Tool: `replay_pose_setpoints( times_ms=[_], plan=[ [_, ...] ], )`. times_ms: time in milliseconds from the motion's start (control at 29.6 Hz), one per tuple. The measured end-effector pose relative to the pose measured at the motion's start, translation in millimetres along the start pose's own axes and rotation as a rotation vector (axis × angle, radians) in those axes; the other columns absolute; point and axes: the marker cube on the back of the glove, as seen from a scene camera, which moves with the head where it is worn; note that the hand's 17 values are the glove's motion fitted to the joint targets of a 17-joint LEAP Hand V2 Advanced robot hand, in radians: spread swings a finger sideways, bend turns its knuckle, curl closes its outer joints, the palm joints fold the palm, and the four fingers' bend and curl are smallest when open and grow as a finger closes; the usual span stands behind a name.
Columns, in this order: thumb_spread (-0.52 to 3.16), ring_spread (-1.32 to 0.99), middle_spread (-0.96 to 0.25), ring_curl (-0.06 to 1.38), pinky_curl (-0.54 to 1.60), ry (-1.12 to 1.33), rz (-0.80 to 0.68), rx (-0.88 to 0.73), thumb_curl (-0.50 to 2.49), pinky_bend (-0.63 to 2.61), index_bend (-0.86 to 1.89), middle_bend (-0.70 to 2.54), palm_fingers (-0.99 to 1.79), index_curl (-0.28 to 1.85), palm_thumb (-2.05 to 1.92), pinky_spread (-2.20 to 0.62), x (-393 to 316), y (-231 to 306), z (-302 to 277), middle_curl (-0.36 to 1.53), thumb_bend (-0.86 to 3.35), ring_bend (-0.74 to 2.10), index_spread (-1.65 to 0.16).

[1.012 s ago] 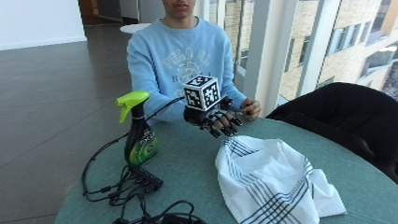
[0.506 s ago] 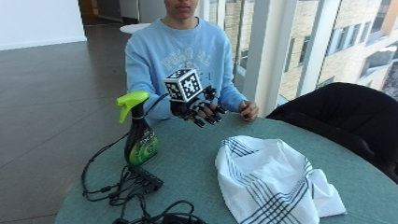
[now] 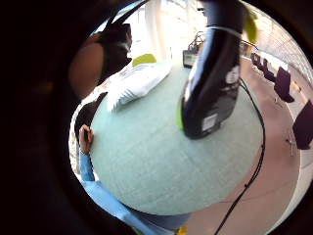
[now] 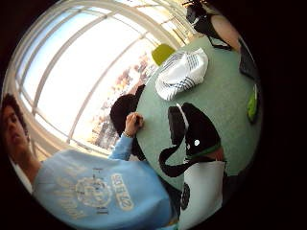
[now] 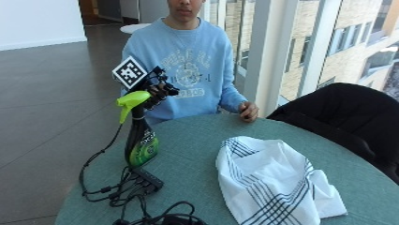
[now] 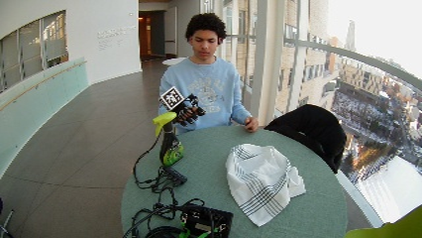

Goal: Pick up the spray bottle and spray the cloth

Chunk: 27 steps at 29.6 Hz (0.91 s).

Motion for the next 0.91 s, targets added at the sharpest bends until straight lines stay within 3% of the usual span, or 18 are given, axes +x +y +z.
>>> replay_pose_setpoints(
  times_ms=[67,270,709,911],
  plan=[
    [1.17,0.00,-0.06,0.26,0.31,-0.047,0.041,0.010,0.35,0.24,0.13,0.19,0.65,0.31,0.68,0.21,13.2,4.5,-14.6,0.33,0.09,0.27,-0.41],
    [1.17,0.00,-0.06,0.28,0.33,-0.061,0.156,0.240,0.35,0.25,0.13,0.19,0.68,0.30,0.69,0.19,54.5,-11.1,-23.5,0.35,0.06,0.29,-0.39],
    [1.13,0.02,-0.05,0.29,0.36,-0.157,0.401,0.230,0.35,0.32,0.11,0.23,0.55,0.26,0.69,0.20,107.1,-39.1,4.3,0.38,-0.02,0.26,-0.38],
    [1.08,0.04,-0.04,0.28,0.34,-0.251,0.448,0.211,0.33,0.23,0.16,0.28,0.45,0.28,0.62,0.23,119.9,-51.2,26.4,0.39,-0.05,0.18,-0.38]
  ],
)
